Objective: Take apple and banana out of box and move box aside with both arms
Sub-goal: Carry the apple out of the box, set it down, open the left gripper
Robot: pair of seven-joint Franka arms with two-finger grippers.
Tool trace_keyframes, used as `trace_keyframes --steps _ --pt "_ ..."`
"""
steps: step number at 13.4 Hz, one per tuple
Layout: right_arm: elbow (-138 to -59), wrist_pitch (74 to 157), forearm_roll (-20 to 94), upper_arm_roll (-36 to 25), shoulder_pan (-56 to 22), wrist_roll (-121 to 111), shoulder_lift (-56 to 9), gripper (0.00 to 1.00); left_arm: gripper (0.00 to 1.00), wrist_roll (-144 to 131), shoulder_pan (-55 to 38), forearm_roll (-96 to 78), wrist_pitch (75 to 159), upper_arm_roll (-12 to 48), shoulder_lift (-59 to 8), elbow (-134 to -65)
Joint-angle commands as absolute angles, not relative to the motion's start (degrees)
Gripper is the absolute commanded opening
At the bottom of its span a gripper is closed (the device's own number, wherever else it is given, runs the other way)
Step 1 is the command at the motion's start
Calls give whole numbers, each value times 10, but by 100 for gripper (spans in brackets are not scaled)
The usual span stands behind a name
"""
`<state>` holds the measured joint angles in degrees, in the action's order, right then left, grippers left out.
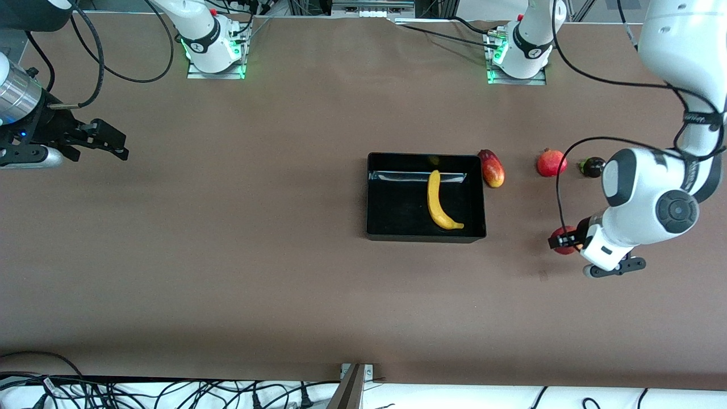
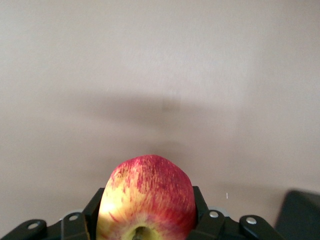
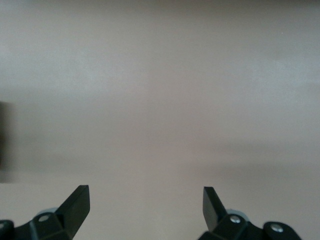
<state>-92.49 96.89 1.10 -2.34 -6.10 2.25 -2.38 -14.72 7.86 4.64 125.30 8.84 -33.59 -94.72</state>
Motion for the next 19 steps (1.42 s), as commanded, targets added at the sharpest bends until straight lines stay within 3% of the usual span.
trace_keyframes --steps 1,6,7,8,9,10,11,15,19 --pt "-916 962 3 -21 -60 23 -26 100 0 -136 78 78 1329 70 -377 -940" --pt "-916 962 3 -21 -60 23 -25 100 0 -138 76 84 1427 49 -436 -938" --pt "-916 962 4 -21 -61 23 -25 100 15 -138 75 96 1433 48 -439 -938" --pt "-916 962 4 -20 -61 23 -25 100 39 -143 76 102 1433 48 -439 -938" --pt "-916 962 4 -19 -61 23 -25 100 56 -144 73 102 1431 48 -438 -940" --pt "-916 962 4 -19 -61 23 -25 100 94 -145 71 102 1428 48 -436 -940" --pt "-916 963 4 -19 -61 23 -25 100 100 -151 70 102 1424 49 -429 -940" --pt "-916 966 4 -19 -61 24 -25 100 100 -188 48 72 1298 52 -355 -913" --pt "-916 966 4 -18 -61 24 -25 100 100 -382 -41 47 1220 75 -315 -912"
